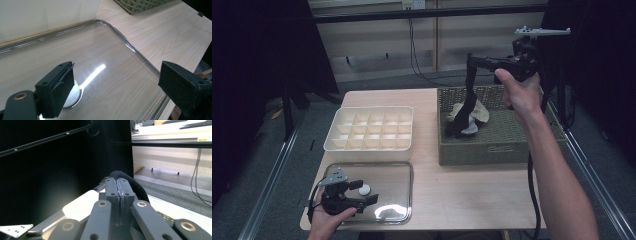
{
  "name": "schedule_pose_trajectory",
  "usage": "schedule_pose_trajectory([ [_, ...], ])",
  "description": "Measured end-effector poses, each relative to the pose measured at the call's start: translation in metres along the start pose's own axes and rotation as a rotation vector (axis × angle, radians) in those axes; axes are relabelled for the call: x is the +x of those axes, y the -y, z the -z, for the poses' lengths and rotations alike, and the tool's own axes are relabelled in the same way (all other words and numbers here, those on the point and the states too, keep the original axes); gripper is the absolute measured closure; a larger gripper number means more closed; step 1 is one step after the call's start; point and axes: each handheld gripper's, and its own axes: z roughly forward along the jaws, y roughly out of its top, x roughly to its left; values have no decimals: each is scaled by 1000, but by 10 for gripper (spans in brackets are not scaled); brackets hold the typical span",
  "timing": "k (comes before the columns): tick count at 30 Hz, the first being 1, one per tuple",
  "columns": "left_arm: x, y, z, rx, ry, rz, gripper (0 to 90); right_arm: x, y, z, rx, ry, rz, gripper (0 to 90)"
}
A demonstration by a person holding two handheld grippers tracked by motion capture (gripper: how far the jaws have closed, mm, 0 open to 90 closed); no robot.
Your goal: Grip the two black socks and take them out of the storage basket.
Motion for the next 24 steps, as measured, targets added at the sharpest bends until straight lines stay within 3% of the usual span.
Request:
schedule_pose_trajectory([
  [11, 0, 1, 1, -5, 0, 4, 126, 12, -7, 5, -17, -17, 4, 885],
  [18, 0, 1, 0, -3, 0, 1, 126, 26, -13, 11, -17, -28, 27, 885],
  [24, -1, 0, 0, -4, 2, 0, 125, 42, -19, 17, -32, -65, 39, 885],
])
